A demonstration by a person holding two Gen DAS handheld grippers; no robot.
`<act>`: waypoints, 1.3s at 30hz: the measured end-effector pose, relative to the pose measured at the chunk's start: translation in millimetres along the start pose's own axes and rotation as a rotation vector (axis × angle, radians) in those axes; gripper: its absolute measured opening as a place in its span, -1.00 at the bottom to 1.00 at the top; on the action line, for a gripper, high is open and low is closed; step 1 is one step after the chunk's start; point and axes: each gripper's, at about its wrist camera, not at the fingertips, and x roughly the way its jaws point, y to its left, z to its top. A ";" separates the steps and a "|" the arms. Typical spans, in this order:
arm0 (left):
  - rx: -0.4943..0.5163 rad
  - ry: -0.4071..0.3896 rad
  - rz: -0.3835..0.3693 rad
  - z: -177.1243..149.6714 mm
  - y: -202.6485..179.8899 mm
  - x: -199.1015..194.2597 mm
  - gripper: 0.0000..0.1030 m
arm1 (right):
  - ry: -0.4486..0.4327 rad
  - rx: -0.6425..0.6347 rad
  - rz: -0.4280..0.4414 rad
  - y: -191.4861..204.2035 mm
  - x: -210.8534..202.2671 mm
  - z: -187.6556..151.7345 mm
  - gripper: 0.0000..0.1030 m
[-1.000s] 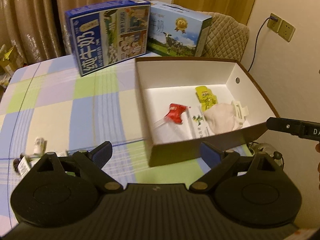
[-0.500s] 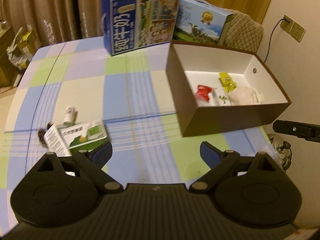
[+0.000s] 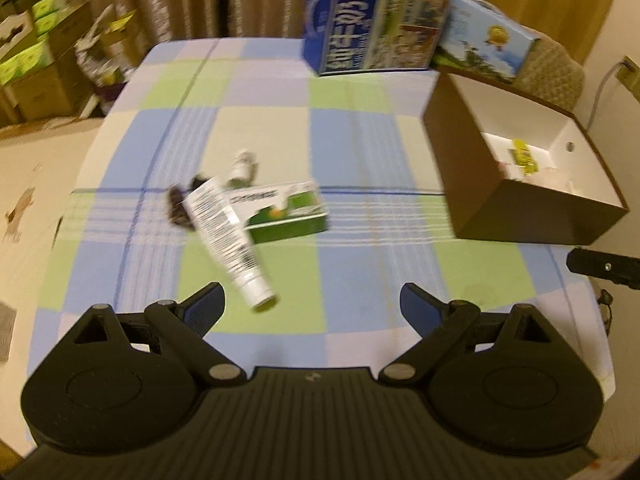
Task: Organize objects
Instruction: 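Withdraw both tools from the brown box back toward the item pile, then grasp the white tube with the left tool while the right tool reaches the green spray box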
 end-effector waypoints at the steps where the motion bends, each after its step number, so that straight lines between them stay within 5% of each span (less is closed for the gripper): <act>1: -0.012 0.006 0.007 -2.1 7.1 0.5 0.80 | 0.010 -0.005 0.004 3.9 4.4 -1.5 0.20; 10: -0.071 0.042 0.053 -12.8 46.6 11.2 0.80 | 0.080 -0.036 0.008 30.2 39.0 -12.7 0.20; 27: -0.095 0.070 0.043 -6.2 59.2 55.2 0.78 | 0.131 -0.037 -0.045 30.8 64.0 -13.7 0.20; 39: -0.141 0.084 0.055 11.2 64.7 109.0 0.55 | 0.156 -0.011 -0.082 12.1 77.5 -4.4 0.20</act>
